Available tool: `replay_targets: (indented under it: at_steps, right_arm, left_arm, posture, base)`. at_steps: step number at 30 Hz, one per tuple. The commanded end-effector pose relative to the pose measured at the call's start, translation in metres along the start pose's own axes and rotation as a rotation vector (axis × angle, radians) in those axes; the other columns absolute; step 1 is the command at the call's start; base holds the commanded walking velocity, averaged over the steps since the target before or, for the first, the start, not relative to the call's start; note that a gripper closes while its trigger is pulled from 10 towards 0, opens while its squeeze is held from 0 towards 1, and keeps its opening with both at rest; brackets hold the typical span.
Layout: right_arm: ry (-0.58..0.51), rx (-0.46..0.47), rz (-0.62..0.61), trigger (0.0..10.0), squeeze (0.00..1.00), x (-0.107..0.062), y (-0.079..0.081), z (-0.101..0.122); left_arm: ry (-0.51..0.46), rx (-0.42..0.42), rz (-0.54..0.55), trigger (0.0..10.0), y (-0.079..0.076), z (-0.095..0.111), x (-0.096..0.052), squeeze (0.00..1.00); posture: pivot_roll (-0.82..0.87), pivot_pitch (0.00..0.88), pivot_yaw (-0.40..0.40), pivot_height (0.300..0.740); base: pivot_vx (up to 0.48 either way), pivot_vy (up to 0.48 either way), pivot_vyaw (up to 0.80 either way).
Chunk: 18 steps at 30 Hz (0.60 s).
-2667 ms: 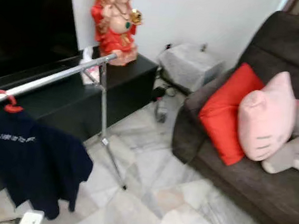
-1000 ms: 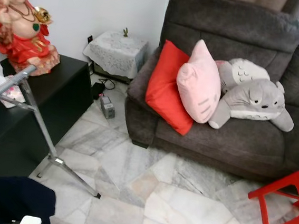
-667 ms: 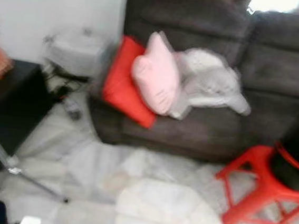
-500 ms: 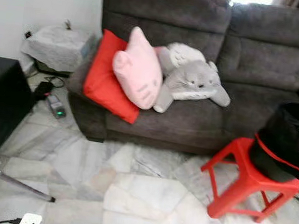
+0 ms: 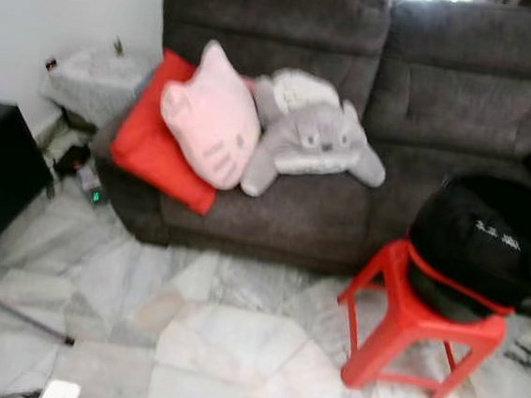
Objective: Hang hanger
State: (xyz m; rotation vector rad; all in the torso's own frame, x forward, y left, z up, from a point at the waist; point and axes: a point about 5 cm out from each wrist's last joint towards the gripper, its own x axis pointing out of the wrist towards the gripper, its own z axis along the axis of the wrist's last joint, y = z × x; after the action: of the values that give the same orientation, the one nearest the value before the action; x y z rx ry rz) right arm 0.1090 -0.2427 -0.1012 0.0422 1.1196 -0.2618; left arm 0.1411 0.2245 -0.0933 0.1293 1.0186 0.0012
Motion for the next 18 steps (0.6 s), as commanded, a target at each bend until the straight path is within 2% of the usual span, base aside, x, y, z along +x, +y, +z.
replay_targets:
  at_steps: [1,17,18]
  right_arm:
    - [-0.021,0.007,0.011,10.0,0.0,0.0013,0.0049,0.0069]
    - [-0.025,0.018,0.012,10.0,0.0,0.0015,0.0058,0.0084]
    - [-0.025,0.018,0.013,10.0,0.0,0.0016,0.0059,0.0086]
  left_arm:
    - [0.012,0.018,0.016,10.0,0.0077,-0.0037,-0.0018,0.0]
    - [0.008,0.012,0.024,10.0,0.0088,-0.0021,-0.0016,0.0]
    - [0.005,-0.003,0.032,10.0,0.009,-0.0022,-0.0016,0.0]
  posture:
    - [-0.03,0.0,-0.026,0.74]
    - [-0.03,0.0,-0.025,0.74]
    - [-0.03,0.0,-0.025,0.74]
  base:
    - [0.0,-0.394,0.0]
    - [0.0,-0.394,0.0]
    - [0.0,0.0,0.0]
